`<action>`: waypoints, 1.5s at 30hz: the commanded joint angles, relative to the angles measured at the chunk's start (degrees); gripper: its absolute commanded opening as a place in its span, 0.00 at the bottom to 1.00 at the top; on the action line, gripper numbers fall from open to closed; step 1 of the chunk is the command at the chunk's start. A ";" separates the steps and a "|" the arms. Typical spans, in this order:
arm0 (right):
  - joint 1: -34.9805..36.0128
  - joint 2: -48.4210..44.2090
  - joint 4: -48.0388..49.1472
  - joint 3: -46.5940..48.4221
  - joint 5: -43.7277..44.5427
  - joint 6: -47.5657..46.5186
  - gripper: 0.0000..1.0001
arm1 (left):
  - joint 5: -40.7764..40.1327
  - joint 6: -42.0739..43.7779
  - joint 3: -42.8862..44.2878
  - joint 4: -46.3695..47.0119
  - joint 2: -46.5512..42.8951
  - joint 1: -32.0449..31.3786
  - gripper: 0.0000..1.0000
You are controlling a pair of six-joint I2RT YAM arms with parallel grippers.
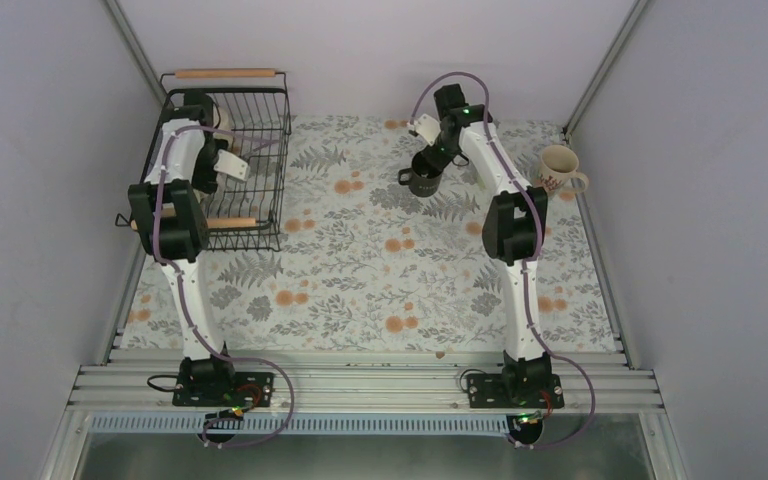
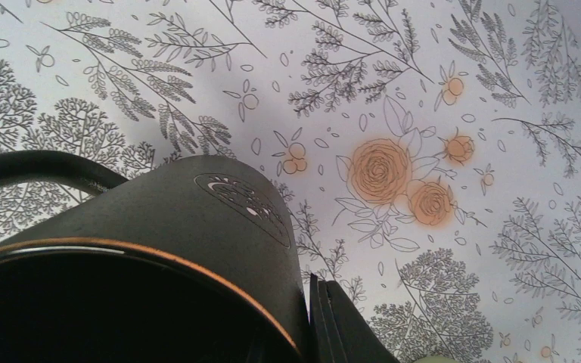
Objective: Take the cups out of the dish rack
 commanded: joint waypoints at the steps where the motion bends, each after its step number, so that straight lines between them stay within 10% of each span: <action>1: -1.01 0.34 3.45 3.21 -0.29 -0.31 0.03 | -2.26 4.10 -3.05 3.09 -2.66 -0.35 0.90; 6: -1.18 0.45 4.27 3.22 -0.26 -0.16 0.11 | -1.21 4.36 -3.09 3.07 -2.41 -0.67 0.78; 16: -1.31 -1.71 6.14 2.67 -0.68 0.98 0.99 | -2.24 1.82 1.62 -0.52 0.82 -1.09 0.43; 22: -1.27 -4.61 6.73 1.91 -0.06 1.54 1.00 | -2.77 0.22 1.53 -0.60 1.11 -1.55 0.31; 25: -1.28 -6.89 6.83 1.18 -0.34 1.57 1.00 | -3.47 -0.49 2.37 -1.07 1.37 -1.90 0.04; 36: -1.32 -12.63 6.04 0.69 -1.35 2.18 1.00 | -5.53 -3.45 5.74 -3.18 1.38 -3.37 0.02; 45: -1.29 -17.78 4.17 -2.95 -11.75 1.95 1.00 | -2.53 -7.21 24.52 -10.05 1.44 -4.52 0.02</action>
